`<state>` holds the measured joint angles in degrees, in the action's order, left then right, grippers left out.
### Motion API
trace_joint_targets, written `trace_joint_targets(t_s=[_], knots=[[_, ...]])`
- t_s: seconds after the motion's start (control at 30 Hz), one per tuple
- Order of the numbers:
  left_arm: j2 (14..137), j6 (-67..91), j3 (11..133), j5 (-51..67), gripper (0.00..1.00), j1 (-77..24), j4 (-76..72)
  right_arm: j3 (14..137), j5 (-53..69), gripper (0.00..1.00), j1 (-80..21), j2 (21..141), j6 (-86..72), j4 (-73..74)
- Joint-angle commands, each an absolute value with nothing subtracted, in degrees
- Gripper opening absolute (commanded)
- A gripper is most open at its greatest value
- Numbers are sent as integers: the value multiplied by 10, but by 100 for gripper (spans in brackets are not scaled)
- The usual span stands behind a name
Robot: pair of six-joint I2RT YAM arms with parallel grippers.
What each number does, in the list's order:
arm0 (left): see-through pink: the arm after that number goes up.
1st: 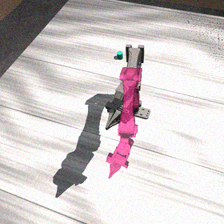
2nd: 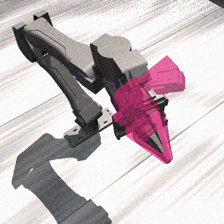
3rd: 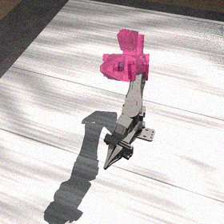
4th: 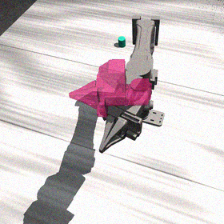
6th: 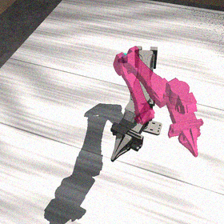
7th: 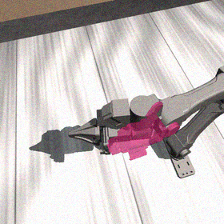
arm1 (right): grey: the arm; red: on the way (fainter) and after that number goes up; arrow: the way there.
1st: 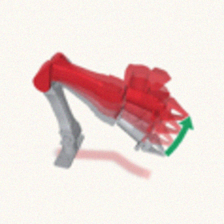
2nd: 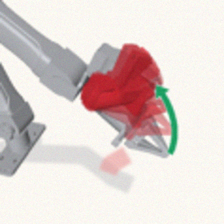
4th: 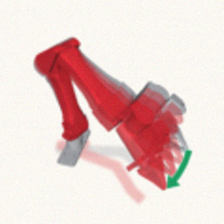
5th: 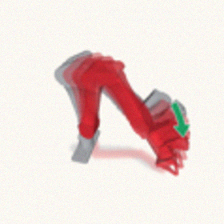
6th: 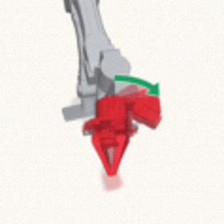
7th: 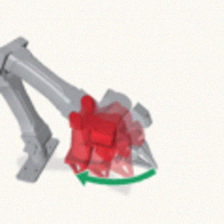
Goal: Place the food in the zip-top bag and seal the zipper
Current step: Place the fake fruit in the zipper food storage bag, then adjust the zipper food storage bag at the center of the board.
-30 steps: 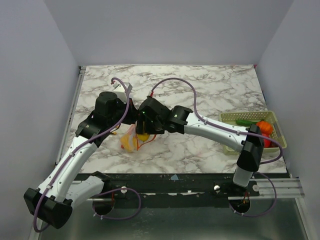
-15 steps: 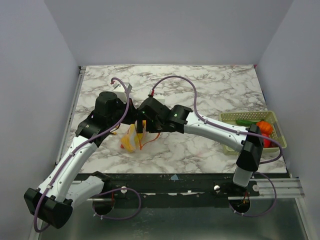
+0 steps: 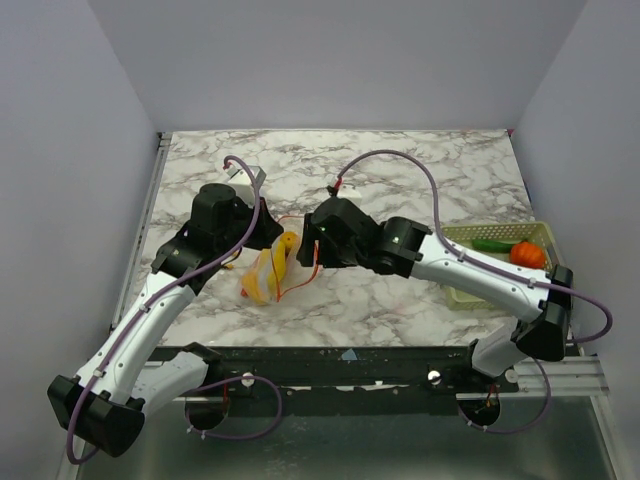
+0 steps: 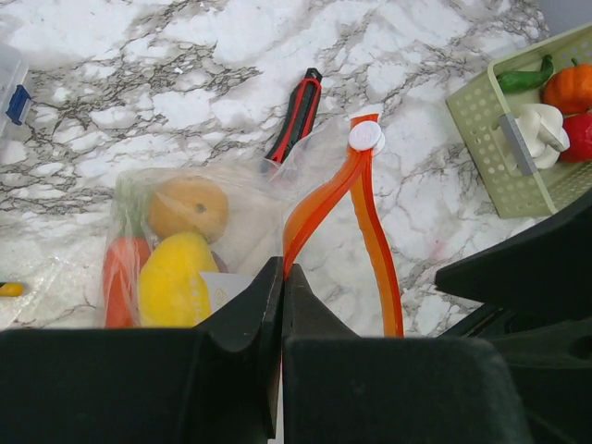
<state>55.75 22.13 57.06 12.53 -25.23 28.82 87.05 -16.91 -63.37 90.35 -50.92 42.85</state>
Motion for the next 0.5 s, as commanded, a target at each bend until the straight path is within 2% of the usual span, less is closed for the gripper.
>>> trace_joint_targets(t_s=[0.0,0.1,0.3,0.4,0.47], knots=[[550,221,572,132,0,-252,282,834,-228,72,-635,863,-514,426],[551,221,573,132,0,-251,282,806,-219,75,-632,856,-501,389],[552,219,571,134,0,-250,280,801,-215,74,-629,891,-475,338],[551,218,570,133,0,-250,279,818,-197,65,-629,916,-475,329],[550,218,571,128,0,-250,281,826,-171,54,-629,931,-477,317]])
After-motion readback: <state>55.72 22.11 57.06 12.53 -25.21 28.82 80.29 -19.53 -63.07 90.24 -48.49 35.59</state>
